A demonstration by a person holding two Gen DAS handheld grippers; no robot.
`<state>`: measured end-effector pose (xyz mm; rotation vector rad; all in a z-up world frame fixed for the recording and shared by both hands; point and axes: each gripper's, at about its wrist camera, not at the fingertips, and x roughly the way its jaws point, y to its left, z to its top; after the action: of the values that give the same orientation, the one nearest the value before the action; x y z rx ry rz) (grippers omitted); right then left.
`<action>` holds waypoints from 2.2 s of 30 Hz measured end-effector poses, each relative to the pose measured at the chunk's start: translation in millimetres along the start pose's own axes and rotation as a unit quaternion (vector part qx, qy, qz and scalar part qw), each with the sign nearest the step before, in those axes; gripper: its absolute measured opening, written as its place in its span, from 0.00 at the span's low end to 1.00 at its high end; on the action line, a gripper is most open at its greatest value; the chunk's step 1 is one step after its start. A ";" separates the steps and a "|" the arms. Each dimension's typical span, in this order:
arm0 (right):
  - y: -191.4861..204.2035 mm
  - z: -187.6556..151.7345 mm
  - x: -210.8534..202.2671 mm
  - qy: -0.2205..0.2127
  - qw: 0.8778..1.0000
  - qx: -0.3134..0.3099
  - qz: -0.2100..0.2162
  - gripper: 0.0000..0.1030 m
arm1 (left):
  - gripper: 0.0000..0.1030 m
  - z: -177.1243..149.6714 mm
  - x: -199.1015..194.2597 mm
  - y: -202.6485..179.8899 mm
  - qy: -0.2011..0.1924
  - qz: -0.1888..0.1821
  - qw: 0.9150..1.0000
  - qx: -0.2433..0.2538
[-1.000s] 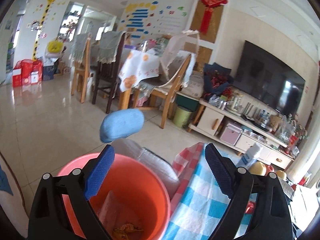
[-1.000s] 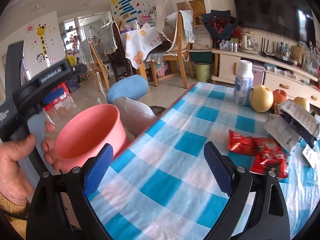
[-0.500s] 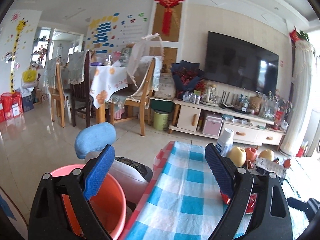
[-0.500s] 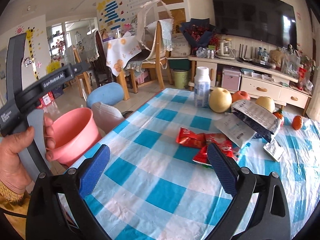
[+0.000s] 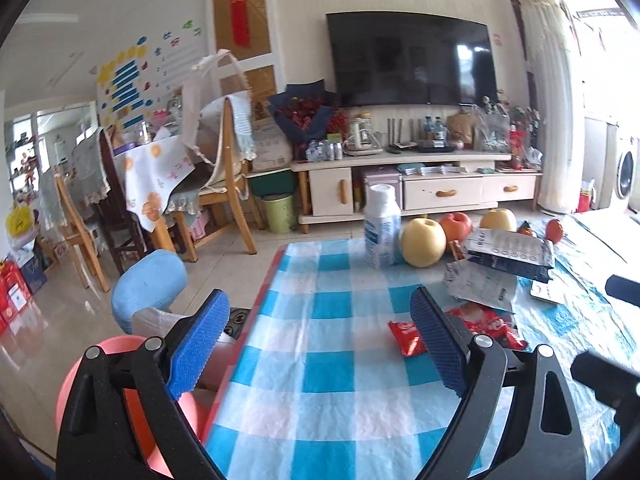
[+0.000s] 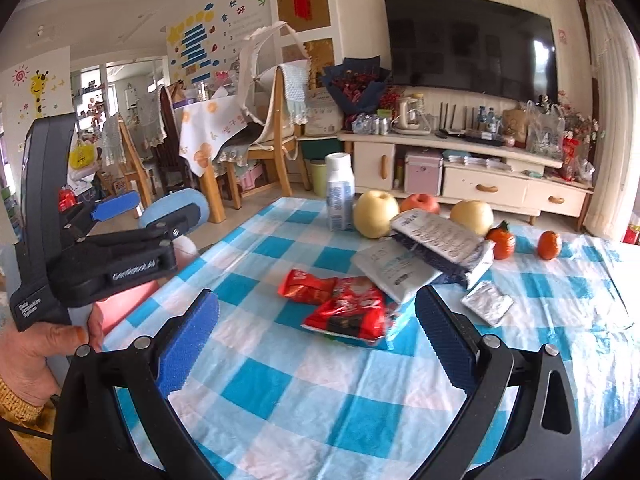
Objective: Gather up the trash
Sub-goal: 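Move both open tools back over the table toward the foil tray, then grasp the red Tea Talk milk tea packet with the left tool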
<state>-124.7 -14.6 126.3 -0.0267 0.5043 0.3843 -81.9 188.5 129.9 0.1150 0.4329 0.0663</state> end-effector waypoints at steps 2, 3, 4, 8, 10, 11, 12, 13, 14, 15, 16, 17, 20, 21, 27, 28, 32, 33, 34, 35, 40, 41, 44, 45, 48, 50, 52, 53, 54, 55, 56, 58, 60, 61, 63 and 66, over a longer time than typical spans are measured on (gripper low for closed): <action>-10.4 -0.4 -2.6 -0.005 1.000 0.000 -0.009 0.96 | 0.88 0.0 0.1 -10.4 -0.001 -0.012 1.000 0.007; -16.5 -0.4 -4.0 -0.006 1.000 0.002 -0.013 0.96 | 0.88 -0.7 1.0 -16.3 0.000 -0.020 1.000 0.011; -23.2 -0.5 -5.1 -0.007 1.000 0.005 -0.018 0.96 | 0.88 -1.9 1.8 -22.3 0.002 -0.025 1.000 0.016; -51.3 -3.2 -9.1 -0.003 0.999 0.027 -0.028 0.96 | 0.88 -3.6 5.8 -41.6 0.009 -0.050 0.998 0.032; -62.1 -5.2 -10.7 -0.001 0.999 0.034 -0.032 0.96 | 0.88 -4.7 6.0 -50.6 0.010 -0.061 0.997 0.038; -68.8 -6.5 -11.9 0.001 0.999 0.039 -0.035 0.96 | 0.88 -5.2 6.3 -55.3 0.011 -0.067 0.997 0.042; -74.3 -7.7 -12.1 0.005 0.998 0.043 -0.037 0.96 | 0.88 -6.5 6.8 -61.3 0.014 -0.073 0.996 0.047; -79.5 -9.0 -12.1 0.009 0.998 0.047 -0.039 0.96 | 0.88 -7.3 7.6 -66.6 0.016 -0.078 0.996 0.051; -85.1 -10.9 -13.3 0.014 0.998 0.051 -0.041 0.96 | 0.88 -8.5 8.8 -73.2 0.019 -0.084 0.995 0.056; -89.9 -12.3 -13.4 0.018 0.997 0.055 -0.041 0.96 | 0.88 -9.6 9.7 -77.9 0.023 -0.089 0.994 0.058; -94.4 -13.6 -13.6 0.022 0.997 0.059 -0.042 0.96 | 0.88 -10.0 10.7 -83.2 0.027 -0.095 0.993 0.058; -100.4 -15.0 -14.7 0.023 0.997 0.063 -0.040 0.96 | 0.88 -11.1 11.4 -86.4 0.030 -0.101 0.993 0.057; -112.1 -17.6 -15.0 0.036 0.996 0.074 -0.035 0.96 | 0.88 -14.7 17.2 -96.2 0.048 -0.125 0.990 0.048; -115.9 -18.6 -14.5 0.043 0.995 0.077 -0.035 0.96 | 0.88 -15.9 19.2 -99.0 0.055 -0.136 0.988 0.044; -135.1 -24.4 -10.8 0.069 0.993 0.093 -0.030 0.96 | 0.88 -21.2 33.0 -108.7 0.090 -0.169 0.981 0.010; -137.9 -25.6 -9.8 0.072 0.992 0.095 -0.030 0.96 | 0.88 -21.9 36.1 -109.3 0.096 -0.171 0.981 0.003; -149.2 -29.4 -3.2 0.093 0.990 0.095 -0.041 0.96 | 0.88 -22.7 47.8 -110.0 0.113 -0.179 0.977 -0.017; -152.2 -30.3 -1.6 0.095 0.990 0.096 -0.042 0.96 | 0.88 -24.0 52.4 -109.8 0.120 -0.182 0.976 -0.026; -156.1 -31.2 0.2 0.095 0.990 0.098 -0.041 0.96 | 0.88 -24.9 56.8 -109.7 0.128 -0.181 0.975 -0.031; -159.9 -31.7 2.1 0.095 0.989 0.102 -0.044 0.96 | 0.88 -25.9 61.1 -110.4 0.135 -0.180 0.974 -0.035; -180.8 -34.4 17.1 0.103 0.987 0.110 -0.046 0.96 | 0.85 -30.1 80.9 -117.2 0.162 -0.172 0.971 -0.036; -184.7 -34.1 21.7 0.107 0.987 0.111 -0.047 0.96 | 0.84 -30.7 85.2 -118.7 0.169 -0.169 0.970 -0.036; -193.1 -32.0 34.4 0.109 0.987 0.109 -0.041 0.96 | 0.83 -31.4 96.8 -119.1 0.182 -0.171 0.967 -0.049; -195.1 -31.4 39.2 0.112 0.987 0.106 -0.041 0.96 | 0.83 -31.6 100.0 -119.5 0.185 -0.171 0.966 -0.051; -200.0 -30.9 56.3 0.122 0.987 0.096 -0.043 0.96 | 0.82 -32.1 108.6 -123.2 0.193 -0.170 0.965 -0.052; -202.8 -31.0 67.5 0.131 0.987 0.088 -0.043 0.96 | 0.81 -33.4 114.1 -124.6 0.200 -0.169 0.964 -0.054; -204.7 -31.1 79.0 0.140 0.986 0.079 -0.042 0.96 | 0.77 -34.5 118.6 -125.0 0.207 -0.166 0.962 -0.058; -205.6 -30.5 84.2 0.145 0.986 0.073 -0.042 0.96 | 0.75 -35.1 121.0 -124.9 0.210 -0.165 0.962 -0.061; -205.6 -30.5 88.8 0.149 0.985 0.069 -0.042 0.96 | 0.74 -35.7 123.8 -124.4 0.213 -0.163 0.961 -0.065; -205.9 -30.3 93.0 0.153 0.985 0.065 -0.041 0.96 | 0.74 -36.2 126.2 -123.9 0.216 -0.163 0.960 -0.068; -206.6 -30.3 97.0 0.157 0.985 0.062 -0.039 0.96 | 0.74 -36.8 128.2 -123.7 0.217 -0.165 0.959 -0.072; -206.9 -29.3 104.3 0.163 0.984 0.057 -0.037 0.96 | 0.74 -37.4 130.9 -124.3 0.220 -0.165 0.958 -0.076; -207.0 -29.5 111.4 0.170 0.984 0.048 -0.037 0.96 | 0.74 -38.1 133.7 -124.2 0.224 -0.166 0.957 -0.080; -207.2 -29.7 115.1 0.174 0.983 0.043 -0.036 0.96 | 0.73 -38.7 134.7 -124.2 0.226 -0.168 0.956 -0.083; -208.5 -30.8 121.4 0.181 0.982 0.037 -0.037 0.96 | 0.71 -41.0 137.0 -124.4 0.231 -0.172 0.953 -0.089; -211.3 -32.1 129.7 0.192 0.980 0.031 -0.040 0.96 | 0.70 -41.9 139.0 -123.3 0.235 -0.176 0.951 -0.097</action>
<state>42.1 -168.8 21.8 -0.0627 0.8946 0.2835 31.1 82.6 19.1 -0.1775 0.9135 -0.2199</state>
